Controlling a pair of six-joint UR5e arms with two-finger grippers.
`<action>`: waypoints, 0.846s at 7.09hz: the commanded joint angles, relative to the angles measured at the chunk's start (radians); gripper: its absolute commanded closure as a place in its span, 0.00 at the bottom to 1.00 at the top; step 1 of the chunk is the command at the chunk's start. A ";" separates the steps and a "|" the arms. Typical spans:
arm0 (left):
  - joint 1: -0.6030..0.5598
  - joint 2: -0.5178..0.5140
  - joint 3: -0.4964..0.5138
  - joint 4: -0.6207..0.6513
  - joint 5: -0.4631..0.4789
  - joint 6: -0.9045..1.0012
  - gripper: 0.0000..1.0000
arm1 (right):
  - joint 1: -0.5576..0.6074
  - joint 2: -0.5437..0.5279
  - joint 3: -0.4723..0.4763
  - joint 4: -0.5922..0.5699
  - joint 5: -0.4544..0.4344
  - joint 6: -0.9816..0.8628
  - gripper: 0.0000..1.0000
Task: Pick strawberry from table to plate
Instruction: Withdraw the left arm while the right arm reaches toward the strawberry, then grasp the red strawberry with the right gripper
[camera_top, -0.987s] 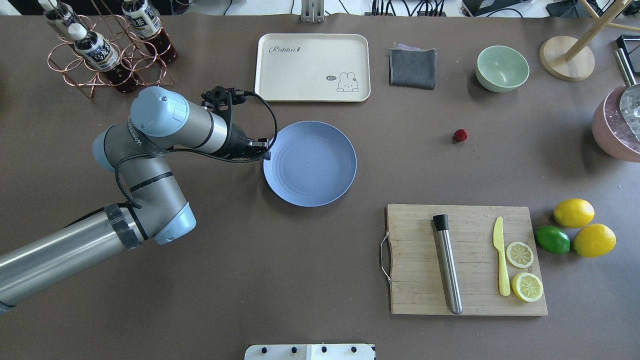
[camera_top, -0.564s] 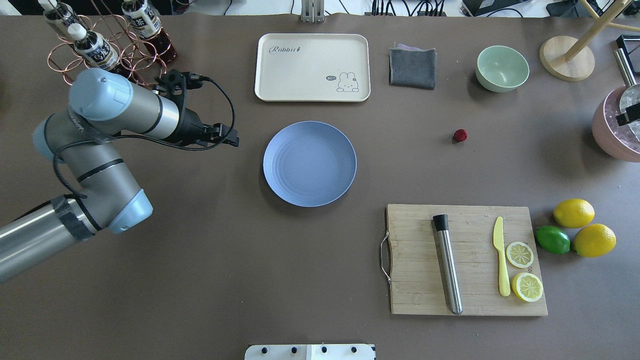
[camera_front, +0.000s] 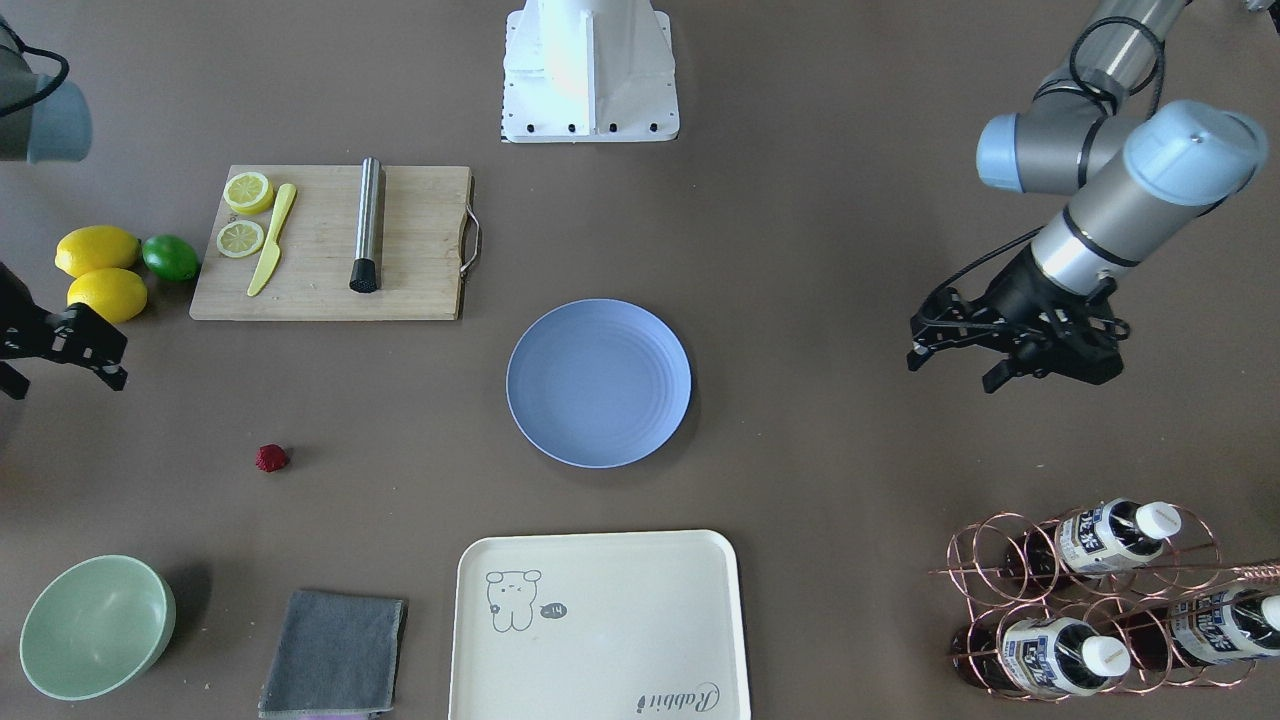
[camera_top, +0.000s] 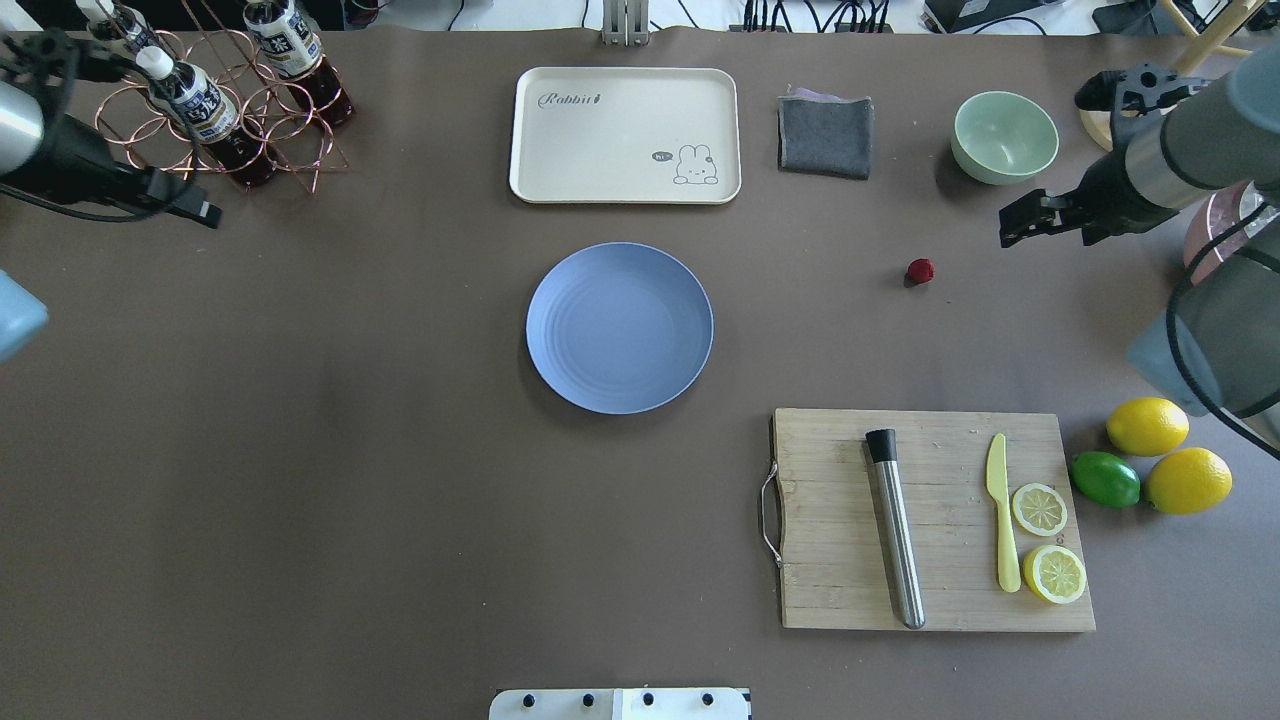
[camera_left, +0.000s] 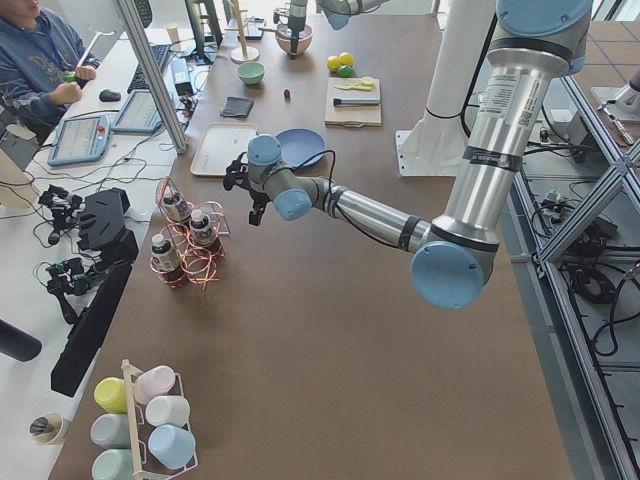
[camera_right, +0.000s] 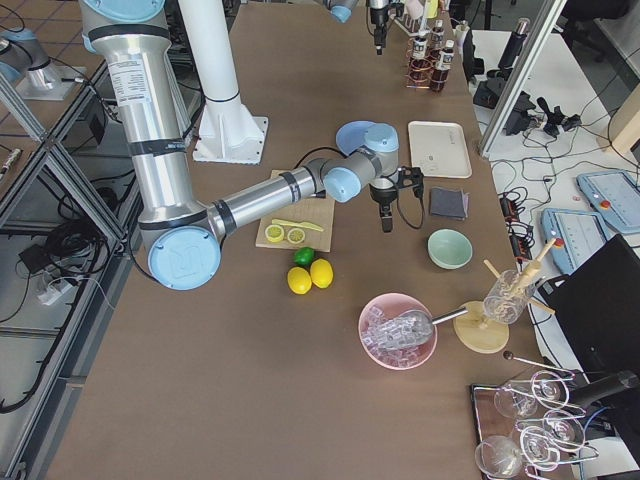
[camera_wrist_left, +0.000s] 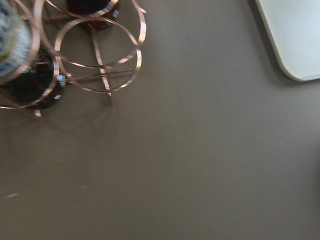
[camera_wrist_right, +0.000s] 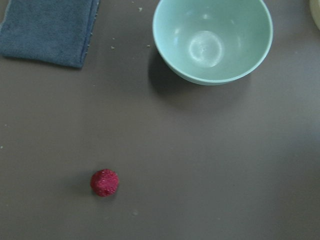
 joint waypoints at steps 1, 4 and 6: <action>-0.294 0.033 -0.003 0.292 -0.140 0.469 0.02 | -0.070 0.090 -0.084 0.005 -0.042 0.082 0.02; -0.386 0.146 -0.010 0.458 -0.038 0.646 0.02 | -0.092 0.181 -0.213 0.008 -0.063 0.074 0.02; -0.386 0.154 -0.010 0.460 -0.039 0.647 0.02 | -0.109 0.201 -0.350 0.186 -0.090 0.079 0.02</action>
